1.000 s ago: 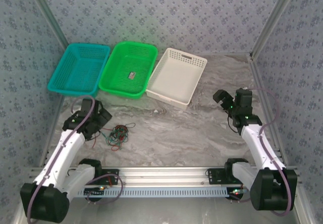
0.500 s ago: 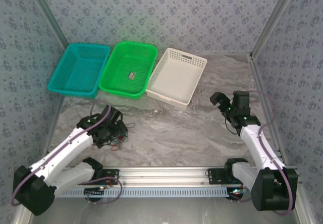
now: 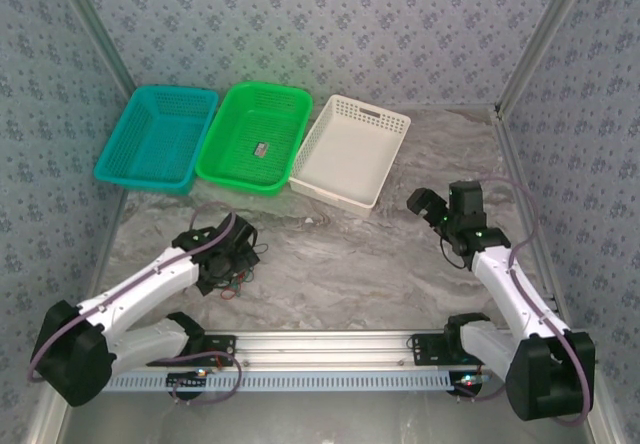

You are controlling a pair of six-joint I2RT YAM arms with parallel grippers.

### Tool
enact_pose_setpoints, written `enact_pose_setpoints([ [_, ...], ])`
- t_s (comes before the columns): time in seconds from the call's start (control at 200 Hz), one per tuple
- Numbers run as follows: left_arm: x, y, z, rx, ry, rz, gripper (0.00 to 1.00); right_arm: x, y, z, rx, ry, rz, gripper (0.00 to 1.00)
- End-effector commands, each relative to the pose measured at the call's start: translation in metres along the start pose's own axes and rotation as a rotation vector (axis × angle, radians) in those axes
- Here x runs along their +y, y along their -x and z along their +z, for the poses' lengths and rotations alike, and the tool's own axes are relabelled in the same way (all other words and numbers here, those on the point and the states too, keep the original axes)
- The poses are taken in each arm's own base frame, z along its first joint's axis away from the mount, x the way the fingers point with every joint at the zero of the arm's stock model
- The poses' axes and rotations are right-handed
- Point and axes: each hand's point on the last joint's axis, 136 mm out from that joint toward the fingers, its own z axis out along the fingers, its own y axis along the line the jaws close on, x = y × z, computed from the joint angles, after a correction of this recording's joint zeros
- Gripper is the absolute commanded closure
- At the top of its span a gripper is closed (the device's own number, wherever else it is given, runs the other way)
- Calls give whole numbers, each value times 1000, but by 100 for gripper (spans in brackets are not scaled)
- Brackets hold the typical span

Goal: Untangle the cables

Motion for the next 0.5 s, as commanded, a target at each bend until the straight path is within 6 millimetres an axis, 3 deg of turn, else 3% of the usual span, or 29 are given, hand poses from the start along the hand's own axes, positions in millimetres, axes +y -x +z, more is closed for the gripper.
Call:
enact_pose_setpoints([
  [0.0,-5,1,6,-11,-10,33,2,4,11,-10,-45,-30,-43,0],
  [0.095,-10,0,11,-5,-12,78,9,6,11,-11,-48,-32,-48,0],
  [0.39,-26,-11,28,55,-14,215,56,13,2,-13,-8,-20,-81,0],
  [0.495,-51,-14,25,35,-98,284,66,14,-6,-18,22,-26,-107,0],
])
